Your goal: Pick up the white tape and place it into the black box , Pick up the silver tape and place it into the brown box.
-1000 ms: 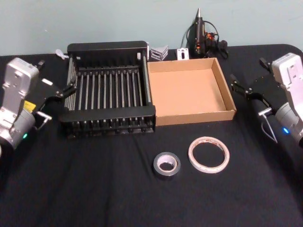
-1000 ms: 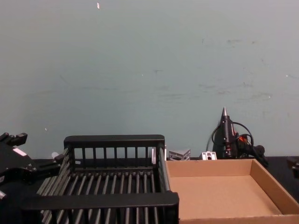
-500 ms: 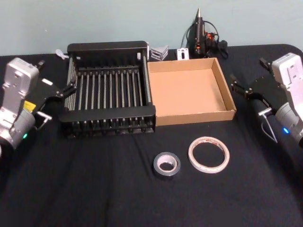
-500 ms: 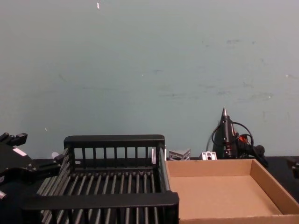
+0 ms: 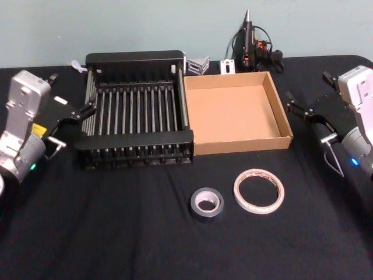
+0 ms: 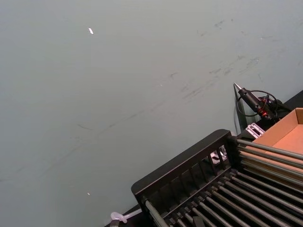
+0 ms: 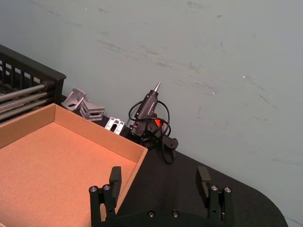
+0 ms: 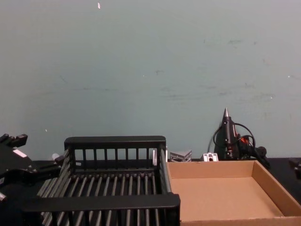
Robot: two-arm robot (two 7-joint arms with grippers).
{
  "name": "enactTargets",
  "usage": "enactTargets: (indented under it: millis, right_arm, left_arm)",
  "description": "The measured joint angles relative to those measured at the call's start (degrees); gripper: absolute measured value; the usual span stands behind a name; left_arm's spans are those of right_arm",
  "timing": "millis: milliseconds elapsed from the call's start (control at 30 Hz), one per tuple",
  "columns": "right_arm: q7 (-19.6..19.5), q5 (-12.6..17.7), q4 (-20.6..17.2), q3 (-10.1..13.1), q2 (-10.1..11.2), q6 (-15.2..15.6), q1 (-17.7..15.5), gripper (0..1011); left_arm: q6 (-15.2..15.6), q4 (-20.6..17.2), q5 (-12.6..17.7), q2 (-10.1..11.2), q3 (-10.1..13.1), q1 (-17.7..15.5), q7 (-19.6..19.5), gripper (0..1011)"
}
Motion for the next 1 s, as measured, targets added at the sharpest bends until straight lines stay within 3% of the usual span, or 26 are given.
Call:
enactTargets:
  millis: [333,1000]
  right_arm:
    - [2.38,1.86,-3.27,2.48,0.10,0.97,-2.66,1002]
    - [6.51,8.69,-19.67,9.48,4.12,8.91,-16.21,1002]
  left_arm:
    - [0.00,0.00,0.00,0.00,0.00,0.00,0.00,1001]
    - [0.00,0.00,0.00,0.00,0.00,0.00,0.00,1001]
